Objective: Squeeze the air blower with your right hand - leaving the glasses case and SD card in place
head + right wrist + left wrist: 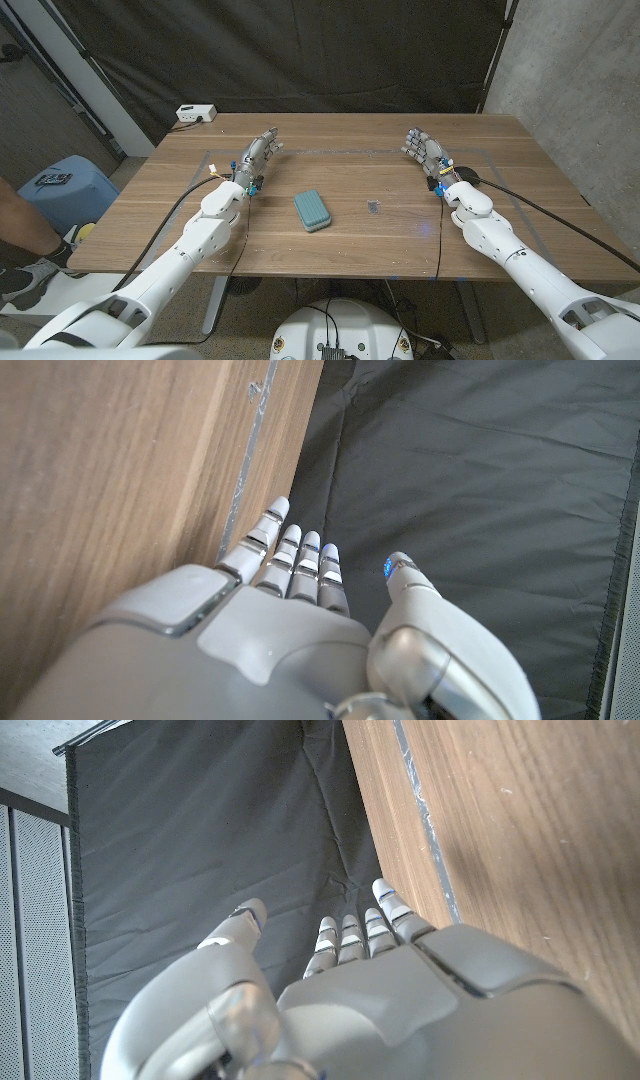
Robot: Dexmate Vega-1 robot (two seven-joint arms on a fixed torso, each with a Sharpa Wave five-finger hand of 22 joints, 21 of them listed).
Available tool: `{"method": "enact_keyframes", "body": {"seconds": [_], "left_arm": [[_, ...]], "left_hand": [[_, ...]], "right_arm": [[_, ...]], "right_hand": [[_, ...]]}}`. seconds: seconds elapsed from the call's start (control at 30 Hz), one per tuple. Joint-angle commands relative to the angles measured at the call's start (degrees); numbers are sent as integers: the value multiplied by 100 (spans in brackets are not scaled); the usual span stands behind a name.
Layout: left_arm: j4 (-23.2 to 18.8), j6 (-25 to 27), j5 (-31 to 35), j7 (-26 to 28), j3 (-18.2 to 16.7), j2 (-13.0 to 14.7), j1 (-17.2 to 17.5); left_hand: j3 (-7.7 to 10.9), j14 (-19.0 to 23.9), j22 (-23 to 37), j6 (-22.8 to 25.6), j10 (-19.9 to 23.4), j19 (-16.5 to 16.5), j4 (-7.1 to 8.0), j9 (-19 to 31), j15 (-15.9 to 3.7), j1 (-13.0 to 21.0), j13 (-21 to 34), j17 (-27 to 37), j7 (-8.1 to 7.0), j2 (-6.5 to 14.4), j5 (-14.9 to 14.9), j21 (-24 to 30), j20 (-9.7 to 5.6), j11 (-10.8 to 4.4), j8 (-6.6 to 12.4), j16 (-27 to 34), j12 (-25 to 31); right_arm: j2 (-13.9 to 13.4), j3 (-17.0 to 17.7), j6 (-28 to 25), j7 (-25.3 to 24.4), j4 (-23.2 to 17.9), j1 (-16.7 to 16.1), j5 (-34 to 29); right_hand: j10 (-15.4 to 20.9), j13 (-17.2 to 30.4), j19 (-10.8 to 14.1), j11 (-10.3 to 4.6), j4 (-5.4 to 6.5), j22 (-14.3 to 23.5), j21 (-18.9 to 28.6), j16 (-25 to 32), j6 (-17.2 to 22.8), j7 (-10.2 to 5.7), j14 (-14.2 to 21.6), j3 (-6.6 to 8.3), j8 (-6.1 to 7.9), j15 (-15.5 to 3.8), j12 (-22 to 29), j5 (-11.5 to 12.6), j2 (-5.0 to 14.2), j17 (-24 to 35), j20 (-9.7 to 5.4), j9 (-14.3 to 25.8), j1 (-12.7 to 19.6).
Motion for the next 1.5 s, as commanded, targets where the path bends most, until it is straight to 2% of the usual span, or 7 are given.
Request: {"method": "enact_keyframes", "body": {"seconds": [0.03, 0.27, 0.6, 0.83, 1.3, 1.5], "left_arm": [[56, 9, 3, -65, 21, 5, -39], [130, -44, 30, -127, 31, 5, -92], [36, 1, 3, -59, -9, 52, -13], [173, -36, 9, -104, 6, -1, -102], [672, -122, -4, -379, 100, -199, -419], [745, -139, -8, -446, 115, -222, -468]], "left_hand": [[26, 8, 8, 12, -6, 53, -14, 14, 48, 62, 23, 20, 26, 2, 47, -8, 19, 48, 32, 41, 37], [26, 6, 8, 12, -16, 55, -24, 15, 52, 70, 23, 19, 24, 2, 49, -25, 18, 58, 30, 40, 33], [26, 1, 9, 4, -17, 54, -38, 15, 59, 82, 23, 17, 22, 0, 52, -50, 21, 56, 25, 38, 33], [26, -1, 9, 4, -21, 54, -46, 15, 55, 89, 23, 16, 19, -2, 53, -63, 26, 56, 24, 37, 31], [26, 0, 10, 2, -21, 64, -64, 15, 58, 105, 23, 15, 22, 1, 57, -95, 32, 61, 22, 38, 31], [25, 2, 10, 2, -20, 69, -71, 15, 51, 110, 23, 14, 19, -3, 58, -104, 32, 56, 22, 38, 32]], "right_arm": [[-81, -13, -80, -128, -209, -79, -90], [-180, -33, -198, -285, -430, -162, -196], [-252, -98, -302, -295, -465, -45, -337], [-445, -140, -586, -515, -783, -45, -555], [-851, -101, -1145, -938, -1512, -198, -861], [-972, -73, -1319, -1097, -1730, -265, -974]], "right_hand": [[43, 17, 57, -21, -28, 19, -14, 49, 39, -17, 30, 38, 24, -89, 24, 31, -3, 5, -194, 27, 49], [46, 15, 57, -18, -39, 19, -27, 50, 42, -18, 28, 41, 23, -90, 25, 32, -4, 0, -191, 27, 57], [47, 11, 58, -15, -57, 20, -49, 54, 39, -16, 28, 45, 20, -85, 25, 33, -3, -9, -181, 27, 68], [45, 9, 64, -17, -75, 21, -63, 54, 37, -8, 27, 47, 18, -77, 24, 35, -10, -18, -164, 27, 80], [84, 4, 91, -10, -225, 24, -106, 38, 44, 17, 44, 82, 18, -15, 37, 52, -63, -89, -108, 27, 207], [88, 2, 100, -8, -298, 26, -125, 31, 48, 23, 52, 98, 18, 0, 37, 61, -90, -121, -92, 26, 269]]}}
